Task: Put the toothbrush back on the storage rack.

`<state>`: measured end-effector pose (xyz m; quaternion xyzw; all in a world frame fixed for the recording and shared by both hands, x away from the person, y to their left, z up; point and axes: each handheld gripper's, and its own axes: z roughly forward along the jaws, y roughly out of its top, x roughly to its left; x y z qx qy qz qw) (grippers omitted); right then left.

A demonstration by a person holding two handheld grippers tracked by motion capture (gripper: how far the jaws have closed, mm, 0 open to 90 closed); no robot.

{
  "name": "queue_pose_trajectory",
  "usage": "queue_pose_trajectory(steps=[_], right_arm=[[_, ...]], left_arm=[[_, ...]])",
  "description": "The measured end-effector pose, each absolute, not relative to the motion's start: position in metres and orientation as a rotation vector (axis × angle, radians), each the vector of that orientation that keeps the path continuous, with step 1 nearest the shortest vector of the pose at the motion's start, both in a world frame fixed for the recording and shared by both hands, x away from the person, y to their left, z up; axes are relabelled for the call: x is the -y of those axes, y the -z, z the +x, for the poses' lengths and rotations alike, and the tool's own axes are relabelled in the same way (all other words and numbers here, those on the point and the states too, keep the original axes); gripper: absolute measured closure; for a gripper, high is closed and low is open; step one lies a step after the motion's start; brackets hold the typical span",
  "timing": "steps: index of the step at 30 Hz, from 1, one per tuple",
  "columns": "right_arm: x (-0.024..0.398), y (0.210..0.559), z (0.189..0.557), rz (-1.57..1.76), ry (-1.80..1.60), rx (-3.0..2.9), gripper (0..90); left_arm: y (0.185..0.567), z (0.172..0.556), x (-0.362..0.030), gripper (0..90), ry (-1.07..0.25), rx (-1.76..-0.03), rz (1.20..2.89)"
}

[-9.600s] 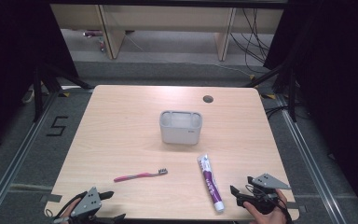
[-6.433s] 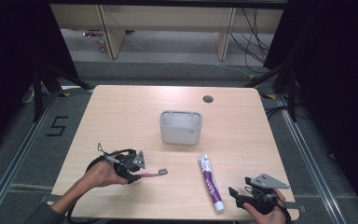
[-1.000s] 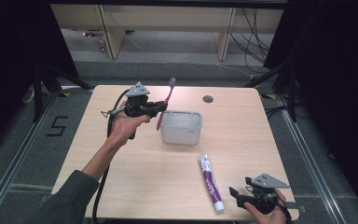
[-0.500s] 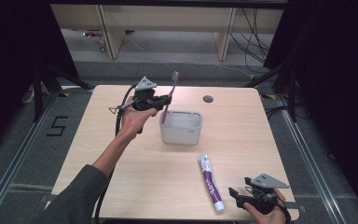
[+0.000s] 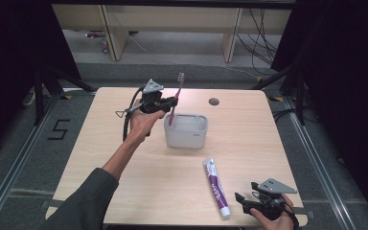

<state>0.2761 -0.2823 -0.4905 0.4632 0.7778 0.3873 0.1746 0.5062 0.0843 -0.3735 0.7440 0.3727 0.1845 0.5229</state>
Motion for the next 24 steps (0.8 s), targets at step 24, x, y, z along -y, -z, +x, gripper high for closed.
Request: queue_pose_trajectory(steps=[24], right_arm=[[0.282,0.492,0.276,1.302,-1.115,-2.196,24.8]], left_arm=[[0.397,0.511,-0.085,81.8,-0.462,-0.936,1.804]])
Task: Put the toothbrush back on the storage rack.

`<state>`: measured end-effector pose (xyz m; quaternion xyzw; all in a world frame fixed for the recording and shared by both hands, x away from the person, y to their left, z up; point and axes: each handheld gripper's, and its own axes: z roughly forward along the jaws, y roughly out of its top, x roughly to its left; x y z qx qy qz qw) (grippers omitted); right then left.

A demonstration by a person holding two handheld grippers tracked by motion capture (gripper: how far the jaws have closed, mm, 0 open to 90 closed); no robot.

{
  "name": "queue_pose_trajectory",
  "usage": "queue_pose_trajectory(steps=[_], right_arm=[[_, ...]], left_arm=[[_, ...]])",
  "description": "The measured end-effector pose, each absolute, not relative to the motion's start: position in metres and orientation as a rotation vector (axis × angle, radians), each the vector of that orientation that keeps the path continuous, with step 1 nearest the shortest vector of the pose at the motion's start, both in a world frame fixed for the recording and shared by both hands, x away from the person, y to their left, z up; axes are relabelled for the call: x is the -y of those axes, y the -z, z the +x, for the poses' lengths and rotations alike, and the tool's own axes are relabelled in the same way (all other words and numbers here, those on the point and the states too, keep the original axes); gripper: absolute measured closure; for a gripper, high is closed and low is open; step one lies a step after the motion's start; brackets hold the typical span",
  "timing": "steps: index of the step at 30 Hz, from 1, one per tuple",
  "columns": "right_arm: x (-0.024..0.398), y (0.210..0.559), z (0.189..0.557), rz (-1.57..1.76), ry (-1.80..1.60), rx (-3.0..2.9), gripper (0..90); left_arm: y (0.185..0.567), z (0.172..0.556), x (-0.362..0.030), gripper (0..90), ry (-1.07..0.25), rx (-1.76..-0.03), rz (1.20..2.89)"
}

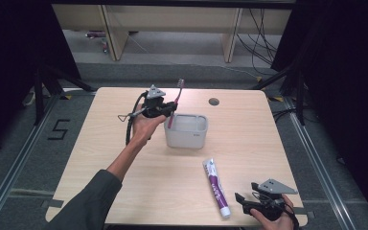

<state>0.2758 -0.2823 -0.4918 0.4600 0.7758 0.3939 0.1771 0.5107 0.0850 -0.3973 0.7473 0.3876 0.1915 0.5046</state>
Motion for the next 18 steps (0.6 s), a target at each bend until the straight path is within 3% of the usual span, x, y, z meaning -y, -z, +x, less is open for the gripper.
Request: queue_pose_trajectory(steps=[18], right_arm=[[0.282,0.493,0.276,1.331,-1.123,-2.209,24.8]], left_arm=[[0.418,0.506,-0.086,81.6,-0.459,-0.948,1.833]])
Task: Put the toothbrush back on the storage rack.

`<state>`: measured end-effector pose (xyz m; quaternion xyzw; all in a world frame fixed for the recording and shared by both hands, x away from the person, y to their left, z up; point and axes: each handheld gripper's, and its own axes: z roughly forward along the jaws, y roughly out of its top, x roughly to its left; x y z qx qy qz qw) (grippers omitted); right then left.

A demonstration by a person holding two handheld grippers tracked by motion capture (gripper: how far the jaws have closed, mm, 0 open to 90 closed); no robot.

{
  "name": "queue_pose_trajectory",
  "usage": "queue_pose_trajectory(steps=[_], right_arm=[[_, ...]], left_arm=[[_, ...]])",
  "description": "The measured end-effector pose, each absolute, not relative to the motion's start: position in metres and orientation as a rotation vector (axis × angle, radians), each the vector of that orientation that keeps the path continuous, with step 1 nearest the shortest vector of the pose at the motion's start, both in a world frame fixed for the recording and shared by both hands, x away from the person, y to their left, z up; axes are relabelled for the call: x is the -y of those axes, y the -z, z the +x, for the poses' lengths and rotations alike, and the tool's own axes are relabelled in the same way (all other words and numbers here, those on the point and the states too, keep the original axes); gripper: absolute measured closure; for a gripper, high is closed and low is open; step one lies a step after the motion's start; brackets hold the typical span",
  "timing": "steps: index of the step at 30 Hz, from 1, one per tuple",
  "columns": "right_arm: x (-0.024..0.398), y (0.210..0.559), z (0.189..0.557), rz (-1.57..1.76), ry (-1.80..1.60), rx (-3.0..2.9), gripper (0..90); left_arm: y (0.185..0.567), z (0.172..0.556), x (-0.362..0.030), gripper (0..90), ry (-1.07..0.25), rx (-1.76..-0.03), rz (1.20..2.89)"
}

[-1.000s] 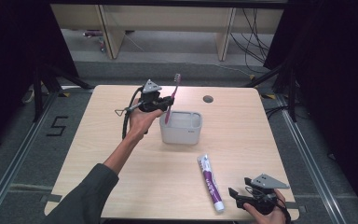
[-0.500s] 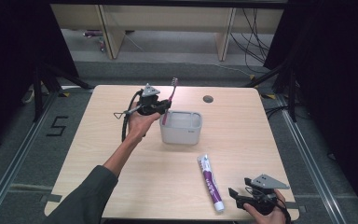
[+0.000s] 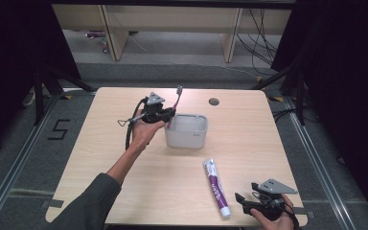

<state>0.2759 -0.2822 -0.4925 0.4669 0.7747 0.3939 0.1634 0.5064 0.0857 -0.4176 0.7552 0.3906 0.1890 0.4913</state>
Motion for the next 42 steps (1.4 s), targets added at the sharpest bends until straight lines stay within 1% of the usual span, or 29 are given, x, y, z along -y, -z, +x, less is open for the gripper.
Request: queue_pose_trajectory(steps=[1,3,5,11,14,17,18,30,36,38,42], right_arm=[[0.282,0.493,0.276,1.328,-1.122,-2.209,24.8],[0.282,0.492,0.275,1.346,-1.121,-2.204,24.8],[0.282,0.492,0.276,1.323,-1.115,-2.198,24.8],[0.281,0.492,0.274,1.364,-1.113,-2.196,24.8],[0.281,0.492,0.274,1.364,-1.114,-2.196,24.8],[0.281,0.492,0.274,1.37,-1.111,-2.195,24.8],[0.281,0.492,0.274,1.366,-1.111,-2.195,24.8],[0.28,0.492,0.274,1.378,-1.115,-2.198,24.8],[0.281,0.492,0.275,1.354,-1.106,-2.195,24.8],[0.281,0.493,0.275,1.35,-1.104,-2.196,24.8],[0.281,0.493,0.275,1.346,-1.106,-2.199,24.8]], left_arm=[[0.419,0.506,-0.087,81.6,-0.461,-0.945,1.86],[0.42,0.506,-0.086,81.6,-0.457,-0.943,1.85],[0.422,0.506,-0.088,81.4,-0.459,-0.936,1.88],[0.424,0.504,-0.087,81.3,-0.451,-0.941,1.899],[0.425,0.503,-0.087,80.6,-0.459,-0.938,1.9],[0.423,0.503,-0.088,80.2,-0.459,-0.926,1.933],[0.423,0.503,-0.089,78.7,-0.458,-0.926,1.948],[0.422,0.5,-0.09,77.9,-0.46,-0.906,1.96],[0.419,0.497,-0.09,74.6,-0.464,-0.889,1.965],[0.418,0.496,-0.09,70.8,-0.468,-0.895,1.963],[0.415,0.494,-0.092,68.7,-0.476,-0.893,1.959]])
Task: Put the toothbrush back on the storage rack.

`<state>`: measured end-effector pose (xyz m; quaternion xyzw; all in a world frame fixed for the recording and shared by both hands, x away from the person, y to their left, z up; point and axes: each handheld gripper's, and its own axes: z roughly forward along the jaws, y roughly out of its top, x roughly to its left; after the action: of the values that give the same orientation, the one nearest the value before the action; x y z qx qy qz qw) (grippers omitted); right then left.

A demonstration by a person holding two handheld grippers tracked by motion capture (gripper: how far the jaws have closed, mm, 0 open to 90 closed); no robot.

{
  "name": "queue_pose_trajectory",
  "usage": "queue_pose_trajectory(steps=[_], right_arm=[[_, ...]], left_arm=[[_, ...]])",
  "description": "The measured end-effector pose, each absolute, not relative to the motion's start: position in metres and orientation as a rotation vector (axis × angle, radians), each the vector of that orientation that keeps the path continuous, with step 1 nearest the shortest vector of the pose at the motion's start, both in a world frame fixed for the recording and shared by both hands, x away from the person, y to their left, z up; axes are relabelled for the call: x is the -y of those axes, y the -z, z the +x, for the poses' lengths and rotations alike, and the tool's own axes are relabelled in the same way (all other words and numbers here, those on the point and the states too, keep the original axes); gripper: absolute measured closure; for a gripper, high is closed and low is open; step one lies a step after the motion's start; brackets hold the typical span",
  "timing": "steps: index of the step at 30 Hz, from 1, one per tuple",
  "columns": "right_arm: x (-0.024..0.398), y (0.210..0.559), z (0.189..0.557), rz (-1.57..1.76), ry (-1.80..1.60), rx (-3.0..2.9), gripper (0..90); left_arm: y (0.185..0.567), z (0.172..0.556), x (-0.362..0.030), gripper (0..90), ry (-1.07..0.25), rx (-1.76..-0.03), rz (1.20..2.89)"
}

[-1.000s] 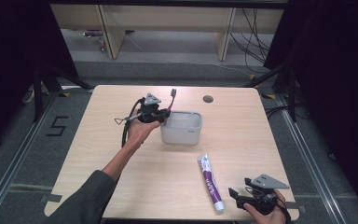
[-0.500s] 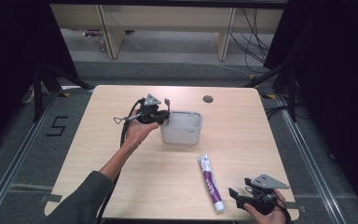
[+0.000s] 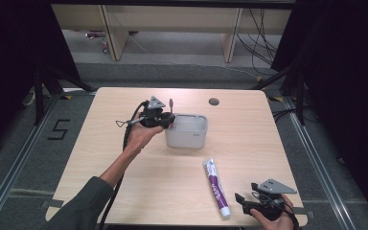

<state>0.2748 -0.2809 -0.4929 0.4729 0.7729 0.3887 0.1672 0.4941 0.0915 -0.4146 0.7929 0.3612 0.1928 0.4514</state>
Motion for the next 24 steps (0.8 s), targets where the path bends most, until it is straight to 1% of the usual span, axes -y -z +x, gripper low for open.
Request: queue_pose_trajectory(steps=[1,4,7,8,9,12,13,14,15,19,24], right_arm=[[0.281,0.493,0.275,1.345,-1.106,-2.199,24.8],[0.281,0.493,0.275,1.346,-1.106,-2.198,24.7],[0.281,0.493,0.275,1.35,-1.106,-2.195,24.7],[0.281,0.493,0.275,1.351,-1.109,-2.194,24.8],[0.281,0.493,0.275,1.348,-1.104,-2.197,24.8],[0.281,0.492,0.275,1.341,-1.108,-2.196,24.8],[0.281,0.493,0.275,1.338,-1.105,-2.196,24.8],[0.281,0.493,0.275,1.334,-1.104,-2.195,24.7],[0.281,0.493,0.275,1.335,-1.105,-2.192,24.8],[0.281,0.493,0.275,1.342,-1.103,-2.194,24.8],[0.281,0.492,0.275,1.349,-1.109,-2.19,24.8]], left_arm=[[0.414,0.493,-0.091,66.3,-0.474,-0.901,1.94],[0.408,0.489,-0.094,62.7,-0.472,-0.882,1.958],[0.404,0.485,-0.096,56.0,-0.471,-0.891,1.955],[0.401,0.481,-0.098,52.3,-0.459,-0.92,1.929],[0.399,0.48,-0.1,49.6,-0.46,-0.919,1.941],[0.396,0.475,-0.101,46.3,-0.454,-0.913,1.934],[0.394,0.473,-0.103,46.3,-0.452,-0.91,1.962],[0.392,0.468,-0.104,41.2,-0.418,-0.919,1.942],[0.39,0.465,-0.105,39.6,-0.406,-0.916,1.948],[0.388,0.456,-0.107,36.2,-0.397,-0.906,1.958],[0.385,0.44,-0.11,31.2,-0.348,-0.882,1.947]])
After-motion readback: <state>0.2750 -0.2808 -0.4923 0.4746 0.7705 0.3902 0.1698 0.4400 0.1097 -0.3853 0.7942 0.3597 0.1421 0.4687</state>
